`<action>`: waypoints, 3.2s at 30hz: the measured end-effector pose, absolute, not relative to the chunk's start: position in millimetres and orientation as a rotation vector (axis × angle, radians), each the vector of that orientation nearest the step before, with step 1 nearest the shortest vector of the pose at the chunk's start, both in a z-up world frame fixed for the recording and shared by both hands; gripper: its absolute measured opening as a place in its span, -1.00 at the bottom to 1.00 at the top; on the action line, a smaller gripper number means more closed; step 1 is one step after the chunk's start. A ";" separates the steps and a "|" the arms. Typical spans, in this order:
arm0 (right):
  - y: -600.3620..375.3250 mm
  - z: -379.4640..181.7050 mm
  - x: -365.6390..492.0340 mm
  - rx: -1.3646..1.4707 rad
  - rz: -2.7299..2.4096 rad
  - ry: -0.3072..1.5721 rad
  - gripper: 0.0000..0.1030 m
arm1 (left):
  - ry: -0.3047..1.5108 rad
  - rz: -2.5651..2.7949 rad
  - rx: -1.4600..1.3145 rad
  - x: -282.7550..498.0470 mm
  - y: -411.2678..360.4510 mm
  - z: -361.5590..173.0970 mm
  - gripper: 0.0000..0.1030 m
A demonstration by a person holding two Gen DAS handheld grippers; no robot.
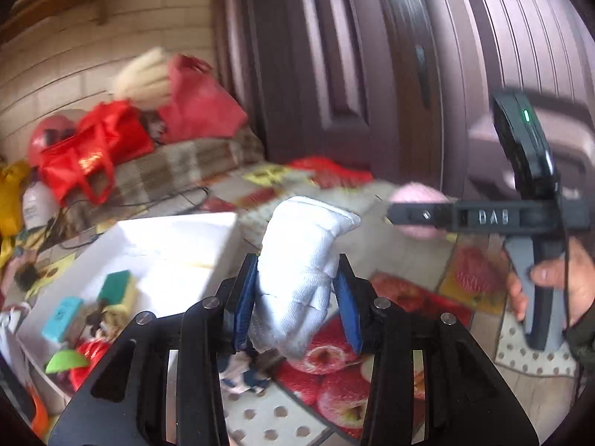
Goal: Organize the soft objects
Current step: 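Lower the glove and pink ball into the tray and open both grippers, then grasp the yellow tissue pack with the left gripper while the right gripper grasps the cow-print cloth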
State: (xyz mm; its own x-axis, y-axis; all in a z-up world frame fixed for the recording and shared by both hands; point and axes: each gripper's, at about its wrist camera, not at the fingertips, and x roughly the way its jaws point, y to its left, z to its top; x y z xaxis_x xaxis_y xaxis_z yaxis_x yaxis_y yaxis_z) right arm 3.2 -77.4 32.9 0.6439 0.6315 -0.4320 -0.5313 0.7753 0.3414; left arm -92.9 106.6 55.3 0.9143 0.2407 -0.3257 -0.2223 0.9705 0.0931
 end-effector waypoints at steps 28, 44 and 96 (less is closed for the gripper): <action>34.9 45.8 -70.2 -0.095 0.803 0.419 0.32 | 0.346 0.543 -0.109 -153.9 187.8 46.4 -0.22; 107.0 50.3 -62.5 -0.101 0.834 0.346 0.32 | 0.274 0.752 -0.173 -161.4 264.5 48.2 -0.21; 137.9 5.7 -60.4 -0.503 1.059 0.677 -0.24 | 0.228 0.650 -0.213 -148.1 268.3 52.5 1.00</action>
